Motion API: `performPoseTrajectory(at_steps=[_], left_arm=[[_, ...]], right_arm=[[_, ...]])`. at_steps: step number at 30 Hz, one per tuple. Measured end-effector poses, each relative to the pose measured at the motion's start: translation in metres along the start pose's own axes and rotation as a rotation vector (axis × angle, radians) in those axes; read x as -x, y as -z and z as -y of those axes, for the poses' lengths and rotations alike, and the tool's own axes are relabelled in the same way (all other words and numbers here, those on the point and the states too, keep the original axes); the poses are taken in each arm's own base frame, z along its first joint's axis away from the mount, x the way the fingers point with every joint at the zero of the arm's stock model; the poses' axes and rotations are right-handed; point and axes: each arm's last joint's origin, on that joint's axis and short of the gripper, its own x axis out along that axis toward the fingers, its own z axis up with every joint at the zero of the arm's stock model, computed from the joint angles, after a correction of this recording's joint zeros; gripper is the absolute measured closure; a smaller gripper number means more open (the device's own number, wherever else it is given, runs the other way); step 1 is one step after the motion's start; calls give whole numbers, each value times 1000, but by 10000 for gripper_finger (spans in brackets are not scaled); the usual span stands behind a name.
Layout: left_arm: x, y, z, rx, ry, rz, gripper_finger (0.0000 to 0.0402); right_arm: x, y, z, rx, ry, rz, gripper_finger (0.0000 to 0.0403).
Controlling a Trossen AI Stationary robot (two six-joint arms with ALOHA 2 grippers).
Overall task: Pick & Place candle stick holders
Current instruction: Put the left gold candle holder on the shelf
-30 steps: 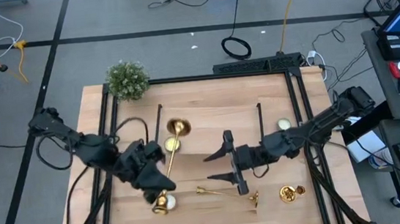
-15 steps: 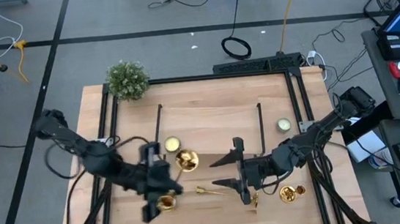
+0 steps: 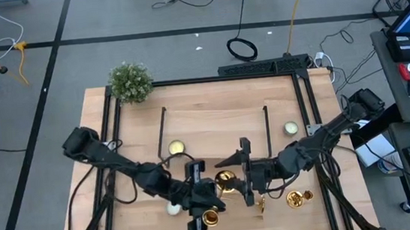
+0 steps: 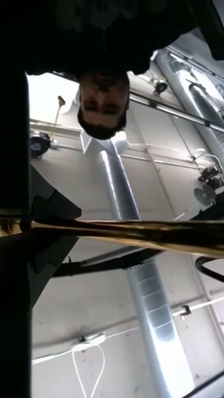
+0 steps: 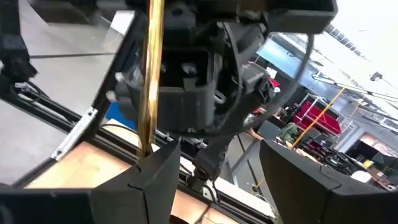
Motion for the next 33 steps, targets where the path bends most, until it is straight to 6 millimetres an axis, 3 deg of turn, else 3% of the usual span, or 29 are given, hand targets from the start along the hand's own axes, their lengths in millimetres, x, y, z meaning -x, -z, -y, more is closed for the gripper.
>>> performPoseTrajectory(at_steps=[6, 13, 17, 33], left_arm=[[0, 0, -2, -9, -42, -1, 387], [0, 21, -16, 16, -67, -17, 387], [0, 16, -19, 13, -98, 15, 387], [1, -15, 4, -29, -195, 48, 387]], right_arm=[[7, -4, -4, 44, 49, -49, 184], [25, -20, 1, 41, 82, -42, 184], [32, -26, -2, 25, -3, 6, 184], [43, -33, -18, -25, -74, 13, 184]])
